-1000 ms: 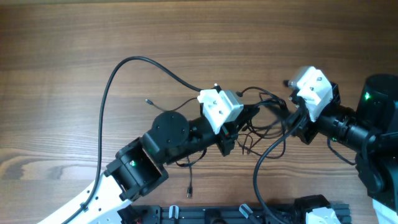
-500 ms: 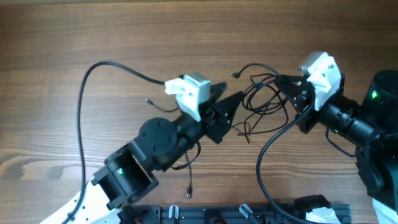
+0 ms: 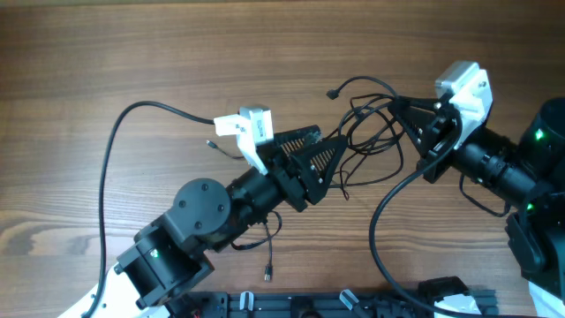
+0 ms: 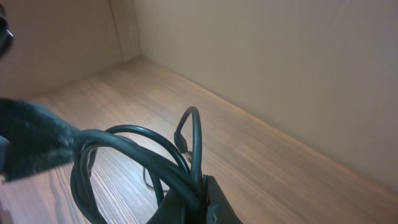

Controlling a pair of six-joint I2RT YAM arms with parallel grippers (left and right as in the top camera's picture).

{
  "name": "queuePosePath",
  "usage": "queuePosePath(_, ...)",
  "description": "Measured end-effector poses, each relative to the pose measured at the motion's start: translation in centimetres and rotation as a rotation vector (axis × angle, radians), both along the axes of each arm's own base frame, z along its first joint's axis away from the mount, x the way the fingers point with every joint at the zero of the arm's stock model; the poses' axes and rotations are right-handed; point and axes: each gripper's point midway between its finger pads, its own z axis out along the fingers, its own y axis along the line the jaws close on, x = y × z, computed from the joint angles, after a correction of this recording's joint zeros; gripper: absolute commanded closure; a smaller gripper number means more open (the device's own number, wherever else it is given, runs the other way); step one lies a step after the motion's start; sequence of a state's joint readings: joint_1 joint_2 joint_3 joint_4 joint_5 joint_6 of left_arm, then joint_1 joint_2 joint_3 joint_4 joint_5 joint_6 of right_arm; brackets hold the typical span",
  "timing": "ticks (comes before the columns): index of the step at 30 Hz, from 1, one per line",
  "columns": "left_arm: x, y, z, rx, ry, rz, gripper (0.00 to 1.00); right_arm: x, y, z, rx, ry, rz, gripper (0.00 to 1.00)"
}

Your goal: Untangle cables

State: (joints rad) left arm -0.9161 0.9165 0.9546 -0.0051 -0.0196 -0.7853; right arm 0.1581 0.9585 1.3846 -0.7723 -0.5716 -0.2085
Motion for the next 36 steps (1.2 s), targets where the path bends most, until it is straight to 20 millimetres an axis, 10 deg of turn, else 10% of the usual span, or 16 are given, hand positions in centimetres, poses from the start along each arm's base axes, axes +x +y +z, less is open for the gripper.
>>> queuePosePath(15, -0.1, -1.3, -0.3, -0.152, 0.201, -0.057, 0.31, 0.6, 0.1, 2.1, 0.239, 0.110, -0.074, 0.96)
queuePosePath(19, 0.2, -1.8, 0.7, -0.191, 0.173, -0.067, 0.50, -0.1, 0.8, 2.3, 0.283, 0.151, -0.031, 0.96)
queuePosePath(22, 1.0, -2.8, 0.5, -0.207, 0.172, -0.070, 0.96, -0.3, 1.1, 2.3, 0.326, 0.195, -0.028, 0.96)
queuePosePath(27, 1.6, -3.6, 0.1, -0.183, 0.133, -0.071, 0.96, -0.3, 0.9, 1.8, 0.327, 0.223, -0.045, 0.96)
queuePosePath(29, 1.6, -3.6, 0.2, -0.139, 0.069, -0.065, 0.96, -0.2, 0.7, 1.4, 0.290, 0.208, -0.051, 0.84)
queuePosePath(32, 1.5, -3.5, 0.3, -0.039, -0.069, -0.053, 0.96, -0.1, 0.5, 1.1, 0.205, 0.136, -0.038, 0.23)
queuePosePath(36, 1.4, -3.3, -1.4, 0.174, -0.226, -0.042, 0.96, 0.1, 0.3, 1.0, 0.080, 0.018, -0.004, 0.18)
